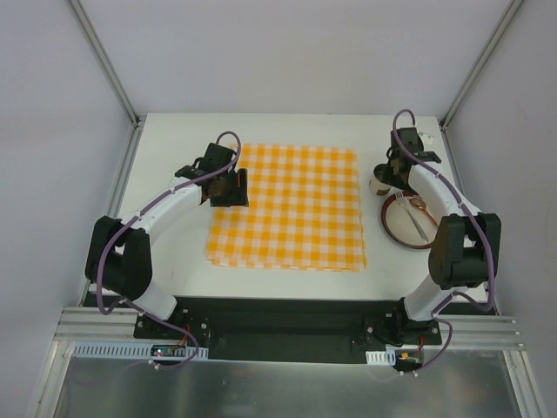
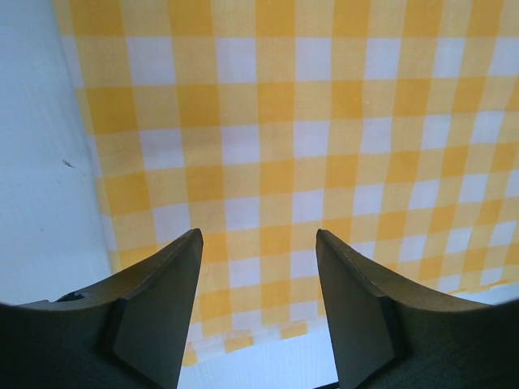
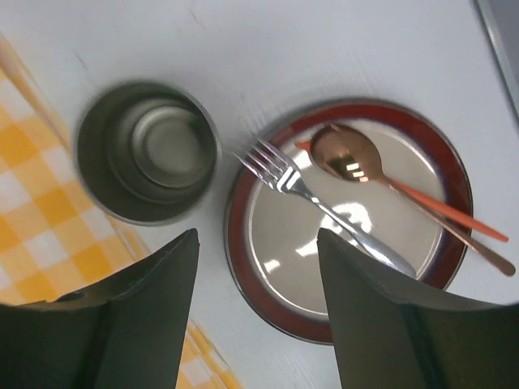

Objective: Set the dinner table for one person
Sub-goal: Pick up the fork at the center of the board.

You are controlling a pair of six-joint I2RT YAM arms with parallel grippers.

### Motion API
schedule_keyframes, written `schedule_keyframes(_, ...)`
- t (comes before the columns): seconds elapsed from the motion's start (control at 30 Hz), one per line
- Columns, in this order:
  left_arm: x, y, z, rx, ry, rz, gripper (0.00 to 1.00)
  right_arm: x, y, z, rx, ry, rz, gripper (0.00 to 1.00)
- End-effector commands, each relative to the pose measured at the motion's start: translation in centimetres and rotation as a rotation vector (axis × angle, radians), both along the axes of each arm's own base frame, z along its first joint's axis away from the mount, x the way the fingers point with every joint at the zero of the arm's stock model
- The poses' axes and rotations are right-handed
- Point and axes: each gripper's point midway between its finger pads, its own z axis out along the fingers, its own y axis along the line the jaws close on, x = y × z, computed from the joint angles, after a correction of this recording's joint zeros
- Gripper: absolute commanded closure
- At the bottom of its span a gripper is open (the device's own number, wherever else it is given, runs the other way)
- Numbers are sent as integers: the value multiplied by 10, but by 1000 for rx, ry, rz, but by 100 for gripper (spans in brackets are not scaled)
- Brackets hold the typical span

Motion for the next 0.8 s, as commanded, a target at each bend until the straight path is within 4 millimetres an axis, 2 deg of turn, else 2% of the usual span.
schedule_keyframes(0.0,-4,3,11,-17,-21,-4,42,-30,-8,-20,22,38,-53,36)
schedule_keyframes(0.23,1,-1,16,-31,-32,-8,42,-52,-21,-39,61,81,-87,36)
schedule_keyframes(0.43,2,-2,12,-28,-18,-10,42,-67,-31,-55,76,115,-125,38)
schedule_keyframes(0.5,2,-1,9,-23,-14,-9,42,-71,-31,-57,81,113,-142,39)
schedule_keyframes(0.57,1,-1,7,-20,-8,-10,42,-78,-40,-61,87,116,-177,39)
schedule_keyframes(0.77,0,-2,6,-28,1,-12,42,-94,-41,-65,103,102,-206,39)
